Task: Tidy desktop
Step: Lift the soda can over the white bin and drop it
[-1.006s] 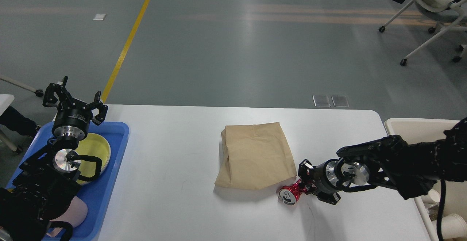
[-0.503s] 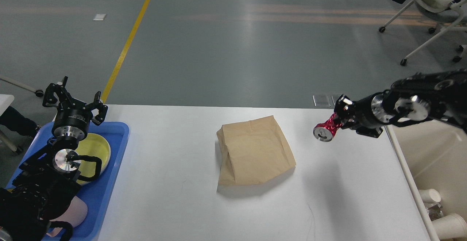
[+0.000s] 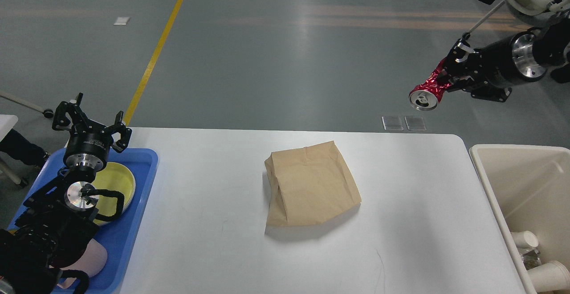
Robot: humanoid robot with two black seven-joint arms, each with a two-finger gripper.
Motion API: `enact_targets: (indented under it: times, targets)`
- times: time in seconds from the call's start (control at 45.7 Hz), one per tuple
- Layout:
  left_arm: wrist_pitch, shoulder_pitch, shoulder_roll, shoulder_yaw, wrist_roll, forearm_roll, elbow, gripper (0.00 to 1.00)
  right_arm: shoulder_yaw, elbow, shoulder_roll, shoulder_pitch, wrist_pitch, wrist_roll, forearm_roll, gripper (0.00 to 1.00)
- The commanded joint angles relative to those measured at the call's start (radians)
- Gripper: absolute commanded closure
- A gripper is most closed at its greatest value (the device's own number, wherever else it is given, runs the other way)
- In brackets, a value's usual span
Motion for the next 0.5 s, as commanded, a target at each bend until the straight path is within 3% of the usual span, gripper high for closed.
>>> enact_targets:
  times: [0.0, 0.219, 0.328, 0.372, 0.437, 0.481]
  targets:
    - [0.0, 0.0, 0.0, 0.0, 0.0, 0.0, -0.001, 0.04, -0.014, -0.098, -0.006, -0.156, -0.098, 0.0, -0.014, 1.0]
    - [0.0, 0.0, 0.0, 0.0, 0.0, 0.0, -0.001, 0.04, -0.01, -0.336, 0.001, -0.503, -0.247, 0.0, -0.019, 1.0]
    - [0.0, 0.0, 0.0, 0.0, 0.0, 0.0, 0.001, 0.04, -0.011, -0.466, 0.011, -0.641, -0.265, 0.002, -0.023, 0.99]
    - [0.0, 0.0, 0.0, 0.0, 0.0, 0.0, -0.001, 0.04, -0.011, -0.528, 0.023, -0.69, -0.267, 0.002, -0.023, 0.7]
    - [0.0, 0.0, 0.0, 0.0, 0.0, 0.0, -0.001, 0.04, -0.01, -0.626, 0.056, -0.765, -0.273, 0.006, -0.025, 0.02]
    - [0.0, 0.0, 0.0, 0.0, 0.0, 0.0, 0.001, 0.04, -0.01, -0.671, 0.08, -0.808, -0.273, 0.006, -0.025, 0.0]
